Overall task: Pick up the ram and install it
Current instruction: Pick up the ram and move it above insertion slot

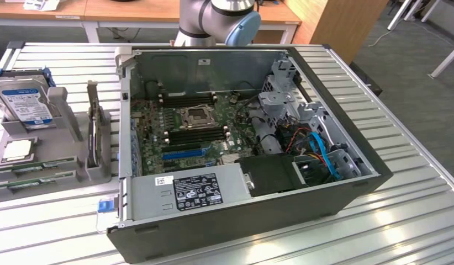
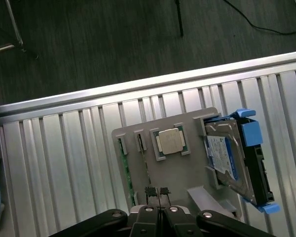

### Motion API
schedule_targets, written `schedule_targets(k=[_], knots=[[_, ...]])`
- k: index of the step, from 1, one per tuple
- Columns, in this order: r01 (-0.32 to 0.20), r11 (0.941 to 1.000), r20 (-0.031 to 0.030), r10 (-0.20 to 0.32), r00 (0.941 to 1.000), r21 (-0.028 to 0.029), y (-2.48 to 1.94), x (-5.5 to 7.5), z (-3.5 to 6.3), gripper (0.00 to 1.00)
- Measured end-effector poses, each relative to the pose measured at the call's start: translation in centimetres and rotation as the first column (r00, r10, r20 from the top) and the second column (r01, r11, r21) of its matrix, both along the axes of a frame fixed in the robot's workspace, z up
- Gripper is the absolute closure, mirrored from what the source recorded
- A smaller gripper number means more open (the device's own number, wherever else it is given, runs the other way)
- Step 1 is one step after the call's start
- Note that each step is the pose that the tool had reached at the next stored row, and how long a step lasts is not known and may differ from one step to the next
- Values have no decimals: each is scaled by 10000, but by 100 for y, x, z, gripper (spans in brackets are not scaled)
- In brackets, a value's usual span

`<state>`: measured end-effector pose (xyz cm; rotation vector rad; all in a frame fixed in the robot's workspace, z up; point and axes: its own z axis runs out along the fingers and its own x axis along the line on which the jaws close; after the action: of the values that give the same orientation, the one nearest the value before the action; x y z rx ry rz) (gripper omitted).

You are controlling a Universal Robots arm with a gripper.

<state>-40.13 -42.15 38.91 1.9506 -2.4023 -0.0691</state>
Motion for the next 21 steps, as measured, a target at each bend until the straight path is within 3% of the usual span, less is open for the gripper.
schedule_targets(k=[7, 13, 17, 21], knots=[[-55, 10000, 1, 55, 10000, 0, 0, 0, 0, 90], [-842, 9964, 0, 842, 9964, 0, 0, 0, 0, 90], [-1510, 9885, 1, 1510, 9885, 0, 0, 0, -1, 90], [-2231, 9748, 0, 2231, 9748, 0, 0, 0, -2, 90]])
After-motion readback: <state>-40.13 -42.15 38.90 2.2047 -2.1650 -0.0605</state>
